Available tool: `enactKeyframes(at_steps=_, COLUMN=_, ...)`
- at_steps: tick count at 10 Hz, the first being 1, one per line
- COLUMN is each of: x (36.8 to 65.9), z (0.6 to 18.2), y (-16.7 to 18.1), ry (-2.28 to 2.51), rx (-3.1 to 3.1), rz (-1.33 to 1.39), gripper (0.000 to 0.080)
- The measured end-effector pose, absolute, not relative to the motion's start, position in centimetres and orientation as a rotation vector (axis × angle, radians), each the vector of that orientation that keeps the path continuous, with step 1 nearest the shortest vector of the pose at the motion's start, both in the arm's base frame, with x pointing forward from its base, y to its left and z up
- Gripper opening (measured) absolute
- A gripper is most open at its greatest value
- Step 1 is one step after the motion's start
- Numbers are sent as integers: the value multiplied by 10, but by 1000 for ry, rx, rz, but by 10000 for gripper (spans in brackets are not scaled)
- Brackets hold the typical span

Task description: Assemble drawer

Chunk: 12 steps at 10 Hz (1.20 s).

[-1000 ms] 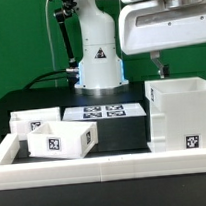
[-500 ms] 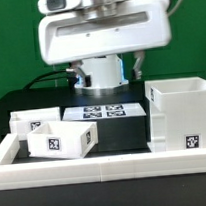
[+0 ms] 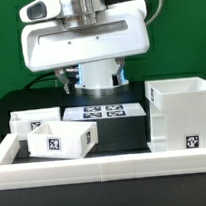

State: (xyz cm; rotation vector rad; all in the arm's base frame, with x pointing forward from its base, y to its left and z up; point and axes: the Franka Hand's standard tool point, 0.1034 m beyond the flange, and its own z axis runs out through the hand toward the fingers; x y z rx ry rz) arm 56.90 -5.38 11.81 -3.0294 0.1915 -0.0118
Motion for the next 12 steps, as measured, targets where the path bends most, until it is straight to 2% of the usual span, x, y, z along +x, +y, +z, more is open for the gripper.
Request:
enactKeyframes(at_steps=1, x=567, z=115, y=-53, ry=203, rx=-3030, rz=-7, gripper=649)
enactKeyframes(at_steps=3, x=545, z=90, y=-56, ry=353, rx=-3059, rz=51, gripper=649)
enactKeyframes(at_steps=6, x=535, z=60, y=-62, ry=417, rx=-3077, rz=34, gripper=649)
enactKeyframes(at_steps=10, x=534, z=56, y=-64, ry=399, rx=-3078, rz=37, gripper=649)
enactKeyframes(at_steps=12, x=532, z=42, y=-74, ry=430, rx=-3082, rz=38, gripper=649)
